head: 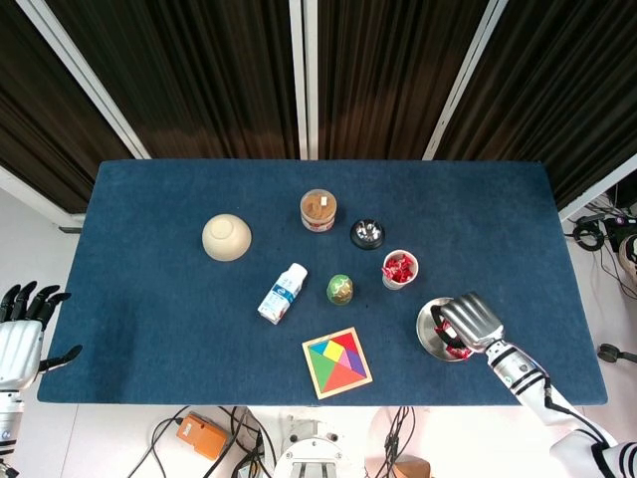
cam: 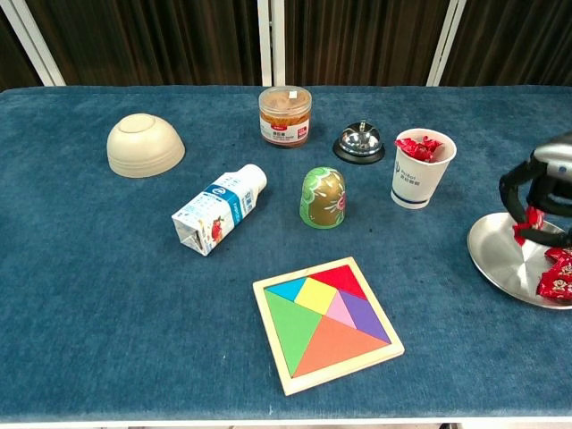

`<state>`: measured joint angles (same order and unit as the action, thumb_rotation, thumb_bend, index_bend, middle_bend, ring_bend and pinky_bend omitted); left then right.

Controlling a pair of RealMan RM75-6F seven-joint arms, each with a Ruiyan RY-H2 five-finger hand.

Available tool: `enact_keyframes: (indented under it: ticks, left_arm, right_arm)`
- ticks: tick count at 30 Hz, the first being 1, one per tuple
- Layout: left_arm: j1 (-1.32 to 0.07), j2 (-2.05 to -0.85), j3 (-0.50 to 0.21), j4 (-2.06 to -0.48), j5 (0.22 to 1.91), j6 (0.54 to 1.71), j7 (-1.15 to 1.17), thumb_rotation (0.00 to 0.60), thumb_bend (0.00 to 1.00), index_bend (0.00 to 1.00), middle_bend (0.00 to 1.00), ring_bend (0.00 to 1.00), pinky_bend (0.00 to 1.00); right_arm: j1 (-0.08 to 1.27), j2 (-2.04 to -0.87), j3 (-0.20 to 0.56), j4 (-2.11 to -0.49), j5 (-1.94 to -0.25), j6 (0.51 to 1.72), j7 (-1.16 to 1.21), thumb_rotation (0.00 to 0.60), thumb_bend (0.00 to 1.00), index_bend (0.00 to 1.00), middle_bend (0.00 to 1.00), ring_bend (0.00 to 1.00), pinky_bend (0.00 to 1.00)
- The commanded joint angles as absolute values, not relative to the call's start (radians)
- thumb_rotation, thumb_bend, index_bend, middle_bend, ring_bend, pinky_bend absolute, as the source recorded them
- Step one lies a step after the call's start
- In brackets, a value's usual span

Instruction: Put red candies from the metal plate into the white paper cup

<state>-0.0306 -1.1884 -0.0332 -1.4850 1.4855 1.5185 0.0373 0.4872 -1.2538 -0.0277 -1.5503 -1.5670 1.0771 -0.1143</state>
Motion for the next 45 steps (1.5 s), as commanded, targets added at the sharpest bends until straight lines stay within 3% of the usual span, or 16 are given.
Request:
enact_keyframes:
  ticks: [1,8,13,29,45]
  left_arm:
    - [-0.032,-1.186,-0.035,-1.489,1.485,1.519,0.04,0.6,0.0,0.23,0.15,0.03,0.0]
    - [-0.036,-1.185,-0.036,-1.5,1.484,1.513,0.05,0.6,0.0,0.23,0.15,0.03,0.0]
    - [-0.035,-1.183,-0.035,-1.503,1.477,1.509,0.055,0.6,0.0,0.23,0.15,0.03,0.0]
    - [-0.04,-1.186,-0.036,-1.495,1.469,1.497,0.052,0.6,0.0,0.23,0.15,0.03,0.0]
    - [-0.04,-1.187,-0.036,-1.493,1.472,1.502,0.049,0.6,0.0,0.23,0.15,0.03,0.0]
  right_arm:
    - [0.506,-1.212,0.037,-1.597,-1.572,1.126,-0.089,0.6,0.61,0.74,0.96,1.0,1.0]
    - [0.607,-1.242,0.162,-1.574,-1.435,1.025,-0.074,0.6,0.61,0.71,0.96,1.0,1.0]
    - [0.671,-1.325,0.188,-1.498,-1.37,0.944,-0.087,0.6,0.61,0.69,0.96,1.0,1.0]
    - [0.714,-1.444,0.174,-1.374,-1.339,0.914,-0.075,0.6,0.6,0.66,0.96,1.0,1.0]
    - [0.689,-1.416,0.157,-1.395,-1.37,0.976,-0.057,0.6,0.49,0.45,0.96,1.0,1.0]
